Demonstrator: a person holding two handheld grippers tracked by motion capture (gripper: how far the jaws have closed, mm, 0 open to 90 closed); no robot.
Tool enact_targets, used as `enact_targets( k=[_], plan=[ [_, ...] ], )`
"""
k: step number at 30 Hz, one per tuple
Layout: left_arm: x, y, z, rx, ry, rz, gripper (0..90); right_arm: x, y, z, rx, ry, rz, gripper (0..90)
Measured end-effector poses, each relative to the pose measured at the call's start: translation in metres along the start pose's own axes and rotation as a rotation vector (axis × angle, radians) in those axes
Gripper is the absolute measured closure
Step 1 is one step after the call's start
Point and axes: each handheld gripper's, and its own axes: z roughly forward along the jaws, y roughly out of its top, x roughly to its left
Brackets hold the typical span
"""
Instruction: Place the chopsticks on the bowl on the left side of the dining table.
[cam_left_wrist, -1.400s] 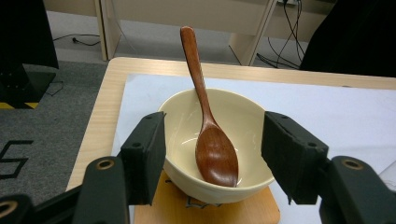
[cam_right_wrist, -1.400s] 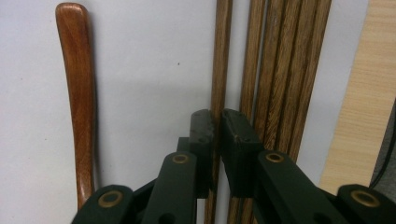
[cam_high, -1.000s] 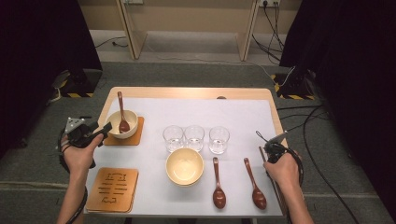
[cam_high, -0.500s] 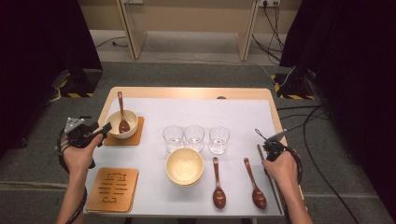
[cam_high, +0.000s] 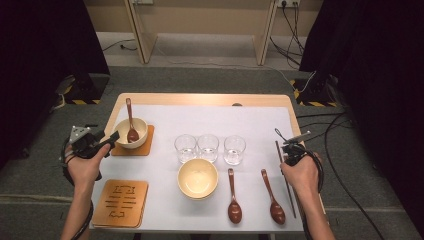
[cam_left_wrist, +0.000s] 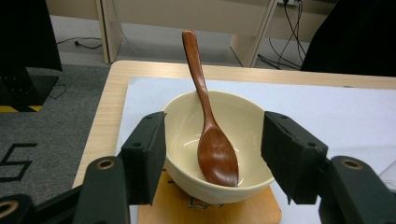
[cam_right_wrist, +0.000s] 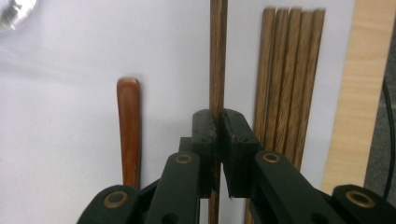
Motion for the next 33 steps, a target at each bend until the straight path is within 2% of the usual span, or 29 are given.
enact_targets(
  k=[4, 12, 25, 33],
  plan=[
    [0.000, 0.000, 0.000, -0.003, -0.001, 0.000, 39.8, 0.001, 0.002, -0.004, -0.047, -0.003, -0.011, 84.6],
    [-0.001, 0.000, -0.001, -0.003, -0.003, 0.002, 39.6, 0.002, 0.007, -0.011, -0.097, -0.003, 0.014, 84.6],
    [-0.002, 0.000, 0.000, -0.004, -0.006, 0.003, 39.6, 0.003, 0.015, -0.024, -0.188, -0.008, 0.016, 84.6],
    [-0.001, -0.001, 0.000, 0.000, -0.004, 0.004, 39.5, 0.002, 0.018, -0.027, -0.262, -0.008, 0.017, 84.6]
  ],
)
